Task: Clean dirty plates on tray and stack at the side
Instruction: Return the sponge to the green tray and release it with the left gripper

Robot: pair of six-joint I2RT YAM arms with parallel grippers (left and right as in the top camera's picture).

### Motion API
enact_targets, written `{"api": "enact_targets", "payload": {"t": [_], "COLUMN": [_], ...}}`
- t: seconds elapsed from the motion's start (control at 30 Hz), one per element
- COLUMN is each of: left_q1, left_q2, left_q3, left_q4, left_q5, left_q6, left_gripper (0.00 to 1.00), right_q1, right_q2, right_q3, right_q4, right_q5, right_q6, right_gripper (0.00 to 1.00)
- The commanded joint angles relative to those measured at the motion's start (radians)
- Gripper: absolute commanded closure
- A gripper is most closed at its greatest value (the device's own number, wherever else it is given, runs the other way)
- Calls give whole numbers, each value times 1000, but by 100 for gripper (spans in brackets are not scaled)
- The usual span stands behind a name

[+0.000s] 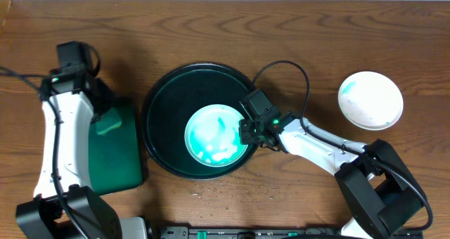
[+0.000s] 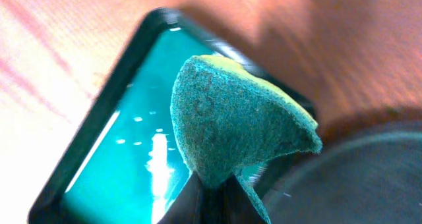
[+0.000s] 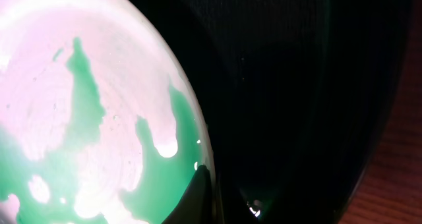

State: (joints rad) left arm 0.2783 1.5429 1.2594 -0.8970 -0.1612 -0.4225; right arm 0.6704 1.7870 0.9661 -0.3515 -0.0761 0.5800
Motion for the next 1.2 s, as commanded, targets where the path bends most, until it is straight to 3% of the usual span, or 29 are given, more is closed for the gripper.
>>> {"api": "enact_targets", "payload": {"t": [0.0, 0.3, 0.4, 0.5, 0.7, 1.0, 1.07, 1.17], "left_q1": [41, 77, 79, 79, 76, 42, 26, 2], "left_q2": [29, 157, 162, 162, 137, -35, -97, -159], "left_q3": [-58, -156, -156, -156, -153, -132, -132, -132], "left_q4": [5, 54, 64, 76, 99, 102, 93, 77], "left_q5": [-12, 3, 18, 50, 207, 222, 231, 233], "left_q6": [-22, -28, -28, -27, 2, 2, 2, 2], "left_gripper": [93, 92, 65, 55, 52, 51, 38, 27], "right_q1": [16, 16, 16, 16, 16, 16, 16, 18], "right_q2": [13, 13, 13, 13, 13, 7, -1, -11], "right_q3": [-14, -14, -14, -14, -14, -3, 28, 85], "right_q4": [-19, -19, -20, -19, -19, 23, 9, -43], "right_q5": [15, -1, -4, -5, -8, -18, -17, 39], "right_q6": [-20, -39, -43, -43, -43, -131, -175, -225], "right_gripper": [99, 99, 99, 99, 99, 99, 98, 98]}}
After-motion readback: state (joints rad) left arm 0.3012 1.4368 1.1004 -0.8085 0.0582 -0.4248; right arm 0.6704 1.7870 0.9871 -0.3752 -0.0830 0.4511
